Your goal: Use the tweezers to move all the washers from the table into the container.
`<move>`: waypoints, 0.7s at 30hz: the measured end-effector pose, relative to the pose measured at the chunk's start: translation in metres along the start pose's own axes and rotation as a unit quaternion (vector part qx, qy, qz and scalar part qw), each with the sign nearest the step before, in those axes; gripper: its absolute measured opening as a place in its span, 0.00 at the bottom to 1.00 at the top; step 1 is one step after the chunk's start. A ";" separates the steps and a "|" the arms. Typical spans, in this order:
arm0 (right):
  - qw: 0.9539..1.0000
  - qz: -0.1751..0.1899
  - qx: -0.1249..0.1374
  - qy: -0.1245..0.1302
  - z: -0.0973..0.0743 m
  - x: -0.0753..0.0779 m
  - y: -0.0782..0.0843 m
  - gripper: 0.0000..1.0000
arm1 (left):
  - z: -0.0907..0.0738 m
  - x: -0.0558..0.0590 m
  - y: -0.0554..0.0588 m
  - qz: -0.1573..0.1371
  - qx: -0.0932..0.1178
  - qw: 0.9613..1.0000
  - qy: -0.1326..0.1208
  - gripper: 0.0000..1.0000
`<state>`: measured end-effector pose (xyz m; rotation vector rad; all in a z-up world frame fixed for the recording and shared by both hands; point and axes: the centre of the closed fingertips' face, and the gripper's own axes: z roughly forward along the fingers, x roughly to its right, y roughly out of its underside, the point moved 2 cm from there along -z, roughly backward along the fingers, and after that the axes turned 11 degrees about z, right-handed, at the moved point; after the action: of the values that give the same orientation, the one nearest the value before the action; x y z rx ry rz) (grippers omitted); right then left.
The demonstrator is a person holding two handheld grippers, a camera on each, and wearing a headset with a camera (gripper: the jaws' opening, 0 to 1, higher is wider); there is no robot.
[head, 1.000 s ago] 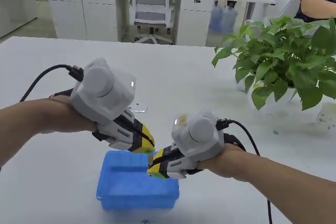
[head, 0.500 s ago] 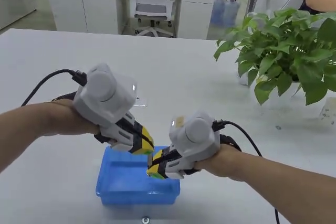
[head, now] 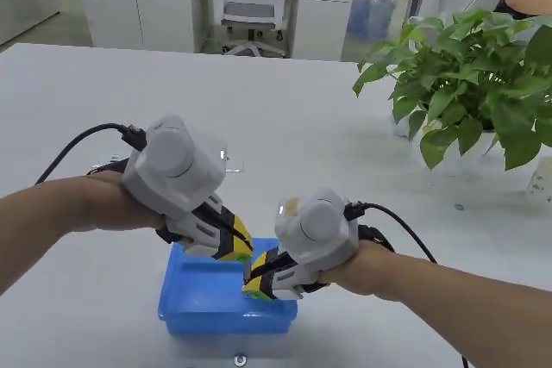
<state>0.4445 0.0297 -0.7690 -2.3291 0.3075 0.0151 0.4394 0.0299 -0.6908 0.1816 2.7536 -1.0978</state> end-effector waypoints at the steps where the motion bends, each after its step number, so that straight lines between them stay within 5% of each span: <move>1: 1.000 0.000 0.000 0.000 0.000 0.000 0.000 0.10 | 0.000 0.000 0.000 0.001 0.000 1.000 0.001 0.07; 21: 1.000 -0.015 0.006 0.011 -0.012 -0.006 -0.009 0.11 | -0.012 0.003 -0.011 0.017 0.000 1.000 -0.003 0.06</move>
<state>0.4395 0.0281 -0.7534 -2.3223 0.2827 -0.0271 0.4328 0.0304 -0.6749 0.2250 2.7344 -1.0877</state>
